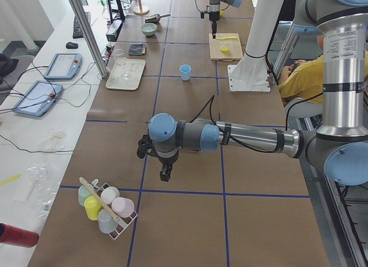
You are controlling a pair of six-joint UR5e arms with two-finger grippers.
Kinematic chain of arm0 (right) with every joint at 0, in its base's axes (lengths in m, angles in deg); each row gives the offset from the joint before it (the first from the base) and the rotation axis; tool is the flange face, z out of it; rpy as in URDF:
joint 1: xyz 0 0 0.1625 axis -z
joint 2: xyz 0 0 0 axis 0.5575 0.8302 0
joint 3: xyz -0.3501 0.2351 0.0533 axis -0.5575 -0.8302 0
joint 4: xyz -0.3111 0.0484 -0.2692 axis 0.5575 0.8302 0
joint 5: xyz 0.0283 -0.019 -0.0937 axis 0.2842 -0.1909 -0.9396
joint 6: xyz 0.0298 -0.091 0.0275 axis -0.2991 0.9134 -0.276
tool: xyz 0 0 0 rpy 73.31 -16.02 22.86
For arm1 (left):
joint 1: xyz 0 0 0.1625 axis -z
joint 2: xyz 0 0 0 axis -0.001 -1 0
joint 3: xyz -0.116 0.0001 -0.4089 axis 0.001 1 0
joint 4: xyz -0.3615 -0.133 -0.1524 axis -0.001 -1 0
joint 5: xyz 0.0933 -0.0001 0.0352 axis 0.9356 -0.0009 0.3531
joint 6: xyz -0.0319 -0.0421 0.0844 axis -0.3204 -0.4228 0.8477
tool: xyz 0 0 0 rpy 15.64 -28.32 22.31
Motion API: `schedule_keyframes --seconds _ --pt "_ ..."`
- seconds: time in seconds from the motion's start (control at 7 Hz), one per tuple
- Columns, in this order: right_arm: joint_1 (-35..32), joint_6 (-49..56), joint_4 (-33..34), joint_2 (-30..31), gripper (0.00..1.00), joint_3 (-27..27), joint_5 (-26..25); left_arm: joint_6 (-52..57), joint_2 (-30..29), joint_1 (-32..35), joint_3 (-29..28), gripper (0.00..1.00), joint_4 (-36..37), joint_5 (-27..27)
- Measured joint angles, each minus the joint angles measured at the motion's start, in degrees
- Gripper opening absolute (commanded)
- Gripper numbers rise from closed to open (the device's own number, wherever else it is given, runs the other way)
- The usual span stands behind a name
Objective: Squeeze lemon into cup
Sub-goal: 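Lower the right gripper onto the lemon slice on the cutting board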
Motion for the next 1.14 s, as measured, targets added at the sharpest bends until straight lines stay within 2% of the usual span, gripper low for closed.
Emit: schedule_keyframes --seconds 0.14,0.29,0.43,1.14 --pt "6.75 -4.87 4.31 0.26 1.0 1.69 -6.99 -0.59 -0.02 0.0 0.1 1.0 0.01 -0.04" --pt "10.83 -7.23 7.82 0.18 1.0 2.25 -11.77 -0.88 -0.03 0.0 0.06 1.0 -0.02 -0.05" --pt "12.75 -8.32 9.43 0.06 1.0 1.88 -13.98 -0.97 -0.04 0.0 -0.03 1.0 -0.12 -0.05" --pt "14.44 -9.14 10.39 -3.49 1.0 -1.62 -14.98 -0.9 -0.04 -0.01 0.19 1.0 -0.25 -0.06"
